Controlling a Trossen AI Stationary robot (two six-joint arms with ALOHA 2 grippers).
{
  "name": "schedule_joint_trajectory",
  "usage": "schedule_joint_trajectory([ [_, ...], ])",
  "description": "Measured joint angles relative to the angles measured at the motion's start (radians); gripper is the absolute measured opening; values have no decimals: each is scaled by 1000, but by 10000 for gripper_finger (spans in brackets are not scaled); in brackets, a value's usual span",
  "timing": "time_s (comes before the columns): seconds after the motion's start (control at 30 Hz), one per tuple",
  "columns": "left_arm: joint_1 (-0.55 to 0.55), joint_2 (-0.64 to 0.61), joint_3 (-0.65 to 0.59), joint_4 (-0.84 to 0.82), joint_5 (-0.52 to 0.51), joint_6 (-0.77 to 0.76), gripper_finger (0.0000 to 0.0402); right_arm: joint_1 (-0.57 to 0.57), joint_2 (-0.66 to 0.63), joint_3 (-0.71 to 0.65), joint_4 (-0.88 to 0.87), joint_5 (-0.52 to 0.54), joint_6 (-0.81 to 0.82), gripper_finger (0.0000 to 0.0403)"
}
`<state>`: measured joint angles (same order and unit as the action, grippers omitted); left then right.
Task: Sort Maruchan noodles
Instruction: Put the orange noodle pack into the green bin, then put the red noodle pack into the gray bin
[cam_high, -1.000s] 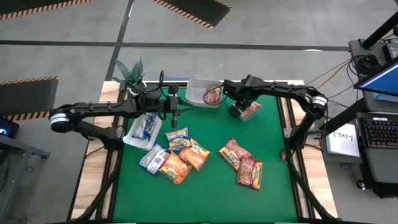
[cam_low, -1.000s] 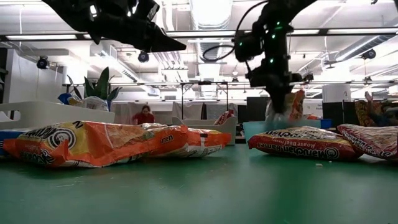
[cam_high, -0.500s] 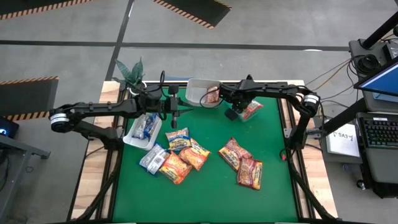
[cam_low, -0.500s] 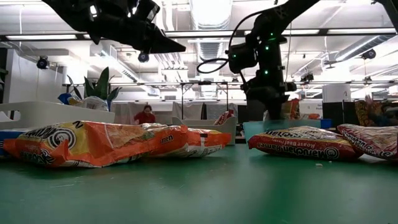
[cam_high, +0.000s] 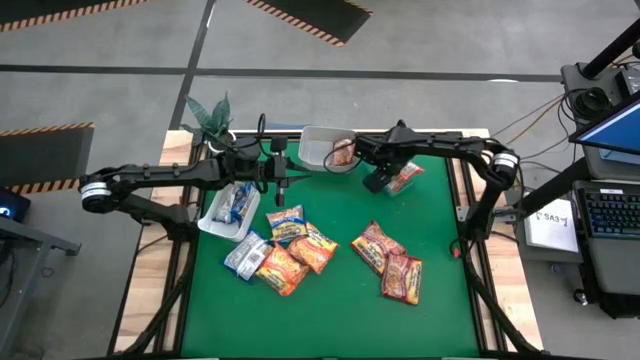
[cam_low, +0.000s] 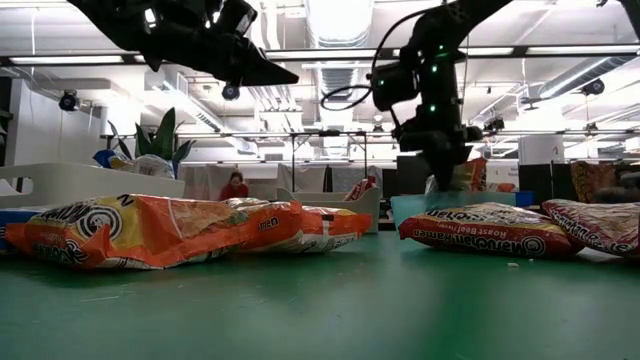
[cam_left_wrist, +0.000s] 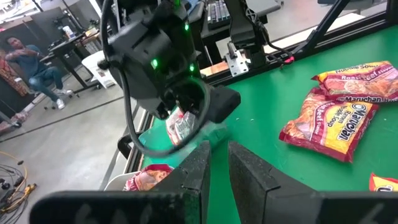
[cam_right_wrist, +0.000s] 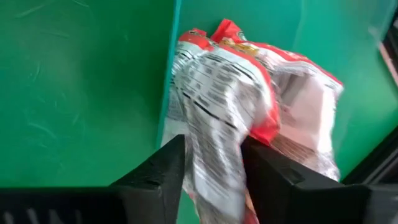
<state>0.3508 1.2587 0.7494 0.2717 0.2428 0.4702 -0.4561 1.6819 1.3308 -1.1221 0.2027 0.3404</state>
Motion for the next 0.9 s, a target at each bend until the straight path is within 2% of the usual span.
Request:
schedule_joint_trajectory([
  [0.23,0,0,0,-3,0,-2,39,0,-98,0,-34,4,47,165],
  [0.47,0,0,0,-6,0,-19,39,40,-261,-4,-5,9,144,161],
  [0.67,0,0,0,-38,0,-34,39,178,-402,-84,205,87,183,151],
  [0.9,0,0,0,-72,0,-72,39,358,-478,-279,505,51,127,137],
])
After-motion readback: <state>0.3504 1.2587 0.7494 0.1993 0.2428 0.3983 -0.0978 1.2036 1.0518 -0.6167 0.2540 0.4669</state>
